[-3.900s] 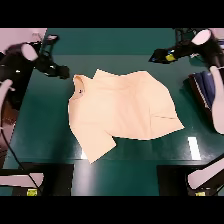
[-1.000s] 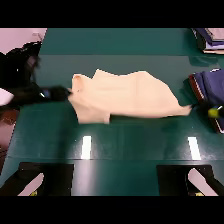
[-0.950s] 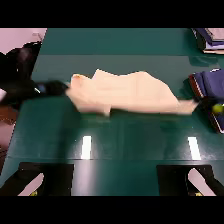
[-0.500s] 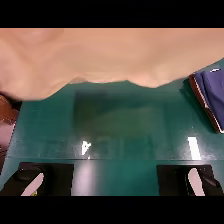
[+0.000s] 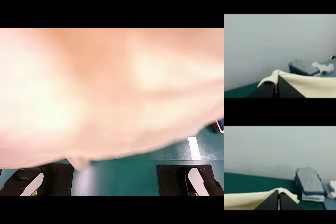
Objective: Fold the shirts.
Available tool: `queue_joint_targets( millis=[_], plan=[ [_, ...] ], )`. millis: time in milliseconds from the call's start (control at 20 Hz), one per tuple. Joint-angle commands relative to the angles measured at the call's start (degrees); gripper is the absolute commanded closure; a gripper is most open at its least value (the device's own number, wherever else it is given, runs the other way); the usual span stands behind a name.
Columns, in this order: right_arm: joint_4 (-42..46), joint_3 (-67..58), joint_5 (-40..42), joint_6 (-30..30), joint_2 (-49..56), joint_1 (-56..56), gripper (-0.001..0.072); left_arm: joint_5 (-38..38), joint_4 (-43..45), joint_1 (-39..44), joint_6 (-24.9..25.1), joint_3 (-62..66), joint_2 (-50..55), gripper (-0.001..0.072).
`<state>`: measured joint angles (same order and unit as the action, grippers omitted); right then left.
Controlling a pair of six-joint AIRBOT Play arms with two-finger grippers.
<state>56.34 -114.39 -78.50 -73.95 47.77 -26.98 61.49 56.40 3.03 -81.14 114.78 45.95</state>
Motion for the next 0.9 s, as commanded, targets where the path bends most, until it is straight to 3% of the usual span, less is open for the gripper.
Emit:
queue_joint_targets(
  millis=[0,200,400,650,850],
  plan=[
    [0.74,1.46,-12.07,-2.4,9.05,2.75,0.0696,9.7,1.11,-0.02,-1.4,-12.37,3.91,0.0679],
    [3.67,13.81,-14.82,-3.91,19.82,11.61,0.0696,14.34,1.49,-0.02,-0.92,-26.25,13.79,0.0679],
    [11.1,21.9,-10.16,-5.11,30.97,18.6,0.0695,10.8,1.9,-0.02,1.68,-30.14,27.08,0.0679],
    [11.04,20.13,4.26,-5.11,43.91,20.98,0.0695,-7.08,1.88,-0.04,6.4,-30.14,40.65,0.0679],
    [9.16,11.15,9.94,-5.6,51.3,21.49,0.0695,-22.21,1.77,-0.22,6.62,-28.46,43.47,0.0679]
  ],
)
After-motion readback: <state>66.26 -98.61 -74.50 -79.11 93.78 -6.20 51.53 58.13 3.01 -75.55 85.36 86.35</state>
